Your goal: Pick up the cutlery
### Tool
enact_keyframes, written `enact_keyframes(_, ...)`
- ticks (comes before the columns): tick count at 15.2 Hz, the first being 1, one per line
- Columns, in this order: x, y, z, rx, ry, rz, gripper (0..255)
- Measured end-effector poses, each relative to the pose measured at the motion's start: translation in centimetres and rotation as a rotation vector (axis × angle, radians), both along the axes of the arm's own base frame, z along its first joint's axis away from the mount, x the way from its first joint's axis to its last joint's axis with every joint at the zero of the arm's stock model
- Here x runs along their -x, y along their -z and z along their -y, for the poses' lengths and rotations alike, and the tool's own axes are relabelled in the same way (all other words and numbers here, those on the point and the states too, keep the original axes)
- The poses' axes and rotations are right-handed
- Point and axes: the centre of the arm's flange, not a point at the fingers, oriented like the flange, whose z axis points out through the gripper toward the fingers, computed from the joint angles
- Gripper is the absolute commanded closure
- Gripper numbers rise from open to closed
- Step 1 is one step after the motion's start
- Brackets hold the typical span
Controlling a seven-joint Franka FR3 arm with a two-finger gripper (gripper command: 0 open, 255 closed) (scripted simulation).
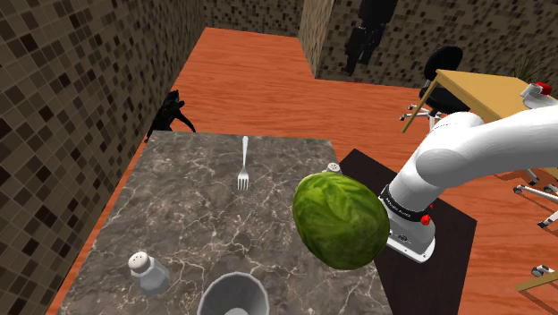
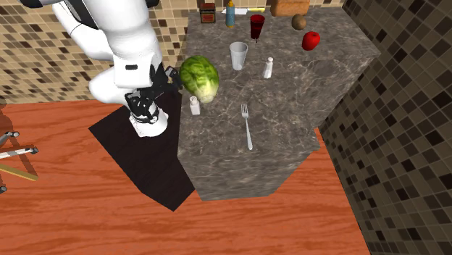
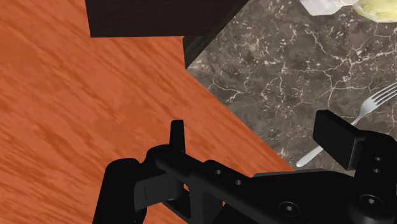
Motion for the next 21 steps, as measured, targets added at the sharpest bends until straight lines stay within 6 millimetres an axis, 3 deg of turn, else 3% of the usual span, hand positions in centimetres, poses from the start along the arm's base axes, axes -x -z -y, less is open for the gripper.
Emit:
enact_keyframes(2, 0.1, 0.3, -0.5, 0.0, 0.011, -0.001, 0)
enact_keyframes(12, -0.3, 7.2, -10.5, 0.003, 0.261, -0.012, 0)
enact_keyframes(21, -3.1, 14.1, -19.9, 0.006, 0.5, -0.023, 0)
